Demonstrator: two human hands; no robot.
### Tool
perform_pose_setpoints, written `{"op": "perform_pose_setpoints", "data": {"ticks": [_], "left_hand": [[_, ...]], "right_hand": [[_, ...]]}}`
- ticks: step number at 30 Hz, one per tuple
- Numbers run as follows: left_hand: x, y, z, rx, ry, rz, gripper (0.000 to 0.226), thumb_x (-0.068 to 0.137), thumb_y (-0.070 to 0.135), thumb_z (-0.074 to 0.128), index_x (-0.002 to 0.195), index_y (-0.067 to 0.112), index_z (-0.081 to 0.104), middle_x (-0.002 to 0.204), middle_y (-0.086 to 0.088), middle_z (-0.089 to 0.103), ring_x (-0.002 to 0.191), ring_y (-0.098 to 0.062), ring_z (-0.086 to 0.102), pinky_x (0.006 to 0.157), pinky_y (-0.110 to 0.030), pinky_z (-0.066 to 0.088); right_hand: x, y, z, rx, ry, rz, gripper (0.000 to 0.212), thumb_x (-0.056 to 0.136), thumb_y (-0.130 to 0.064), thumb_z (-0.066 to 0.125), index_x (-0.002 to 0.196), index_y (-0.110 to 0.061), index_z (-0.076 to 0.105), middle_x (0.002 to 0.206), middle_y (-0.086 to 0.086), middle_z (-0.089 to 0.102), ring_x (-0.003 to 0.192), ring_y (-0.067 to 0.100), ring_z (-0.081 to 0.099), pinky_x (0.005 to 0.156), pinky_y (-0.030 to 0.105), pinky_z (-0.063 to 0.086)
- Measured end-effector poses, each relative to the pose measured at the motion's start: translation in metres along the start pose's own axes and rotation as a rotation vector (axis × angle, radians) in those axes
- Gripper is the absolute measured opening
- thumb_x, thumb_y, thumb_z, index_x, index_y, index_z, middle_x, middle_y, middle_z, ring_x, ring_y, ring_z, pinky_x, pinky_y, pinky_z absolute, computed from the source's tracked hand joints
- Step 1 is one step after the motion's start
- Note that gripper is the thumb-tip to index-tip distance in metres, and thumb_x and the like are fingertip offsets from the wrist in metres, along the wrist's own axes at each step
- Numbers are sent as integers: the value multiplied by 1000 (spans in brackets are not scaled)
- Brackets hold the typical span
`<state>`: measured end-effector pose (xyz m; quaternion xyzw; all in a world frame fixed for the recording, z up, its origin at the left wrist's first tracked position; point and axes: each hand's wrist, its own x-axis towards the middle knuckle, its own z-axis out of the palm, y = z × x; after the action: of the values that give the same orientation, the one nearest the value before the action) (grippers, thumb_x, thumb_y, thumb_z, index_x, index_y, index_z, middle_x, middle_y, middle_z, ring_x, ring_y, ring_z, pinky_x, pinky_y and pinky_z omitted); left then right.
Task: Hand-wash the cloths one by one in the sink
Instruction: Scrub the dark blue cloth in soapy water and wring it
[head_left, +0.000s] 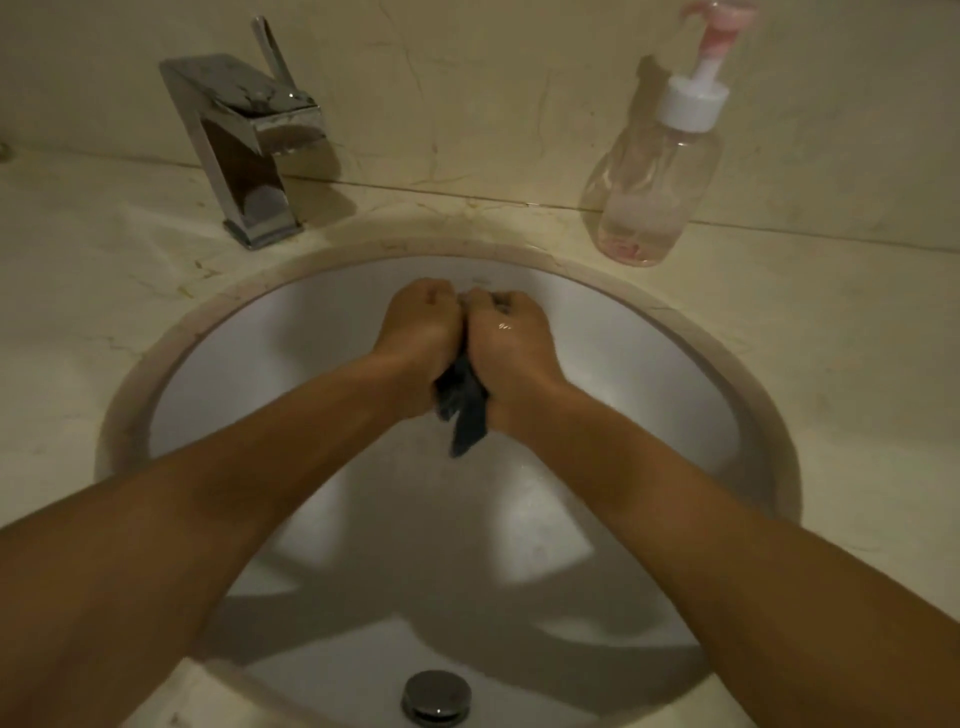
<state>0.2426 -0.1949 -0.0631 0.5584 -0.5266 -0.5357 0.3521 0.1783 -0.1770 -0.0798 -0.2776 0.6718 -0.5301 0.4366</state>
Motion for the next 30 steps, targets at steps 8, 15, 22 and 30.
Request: {"op": "perform_pose_setpoints", "data": {"ticks": [8, 15, 22, 30], "left_hand": [[11, -5, 3, 170, -33, 113, 32, 107, 19, 36, 131, 19, 58, 132, -6, 57, 114, -24, 57, 93, -35, 50], [24, -20, -23, 1294, -223, 210, 28, 103, 29, 50, 121, 8, 57, 118, -15, 61, 97, -31, 60, 76, -34, 46], [22, -35, -12, 1405, -664, 305, 20, 93, 37, 57, 100, 20, 66, 106, -9, 69, 89, -28, 64, 83, -44, 55], [42, -49, -25, 1417, -634, 266, 34, 93, 21, 62, 126, 17, 55, 127, -11, 60, 109, -31, 61, 95, -45, 51]], "right_hand": [[-4, 7, -3, 25, -156, 237, 35, 110, -24, 36, 96, 0, 59, 88, 21, 67, 83, 34, 67, 68, 37, 58], [21, -2, -52, -918, -187, 43, 44, 105, -32, 52, 139, -3, 47, 140, 24, 49, 118, 38, 59, 95, 40, 51], [31, 38, -56, -1530, -684, -185, 67, 91, -66, 50, 149, -33, 45, 155, 5, 42, 141, 32, 42, 113, 56, 37], [27, 48, -36, -936, -316, -229, 25, 104, -17, 48, 123, -6, 61, 113, 15, 64, 97, 32, 63, 75, 34, 51]]}}
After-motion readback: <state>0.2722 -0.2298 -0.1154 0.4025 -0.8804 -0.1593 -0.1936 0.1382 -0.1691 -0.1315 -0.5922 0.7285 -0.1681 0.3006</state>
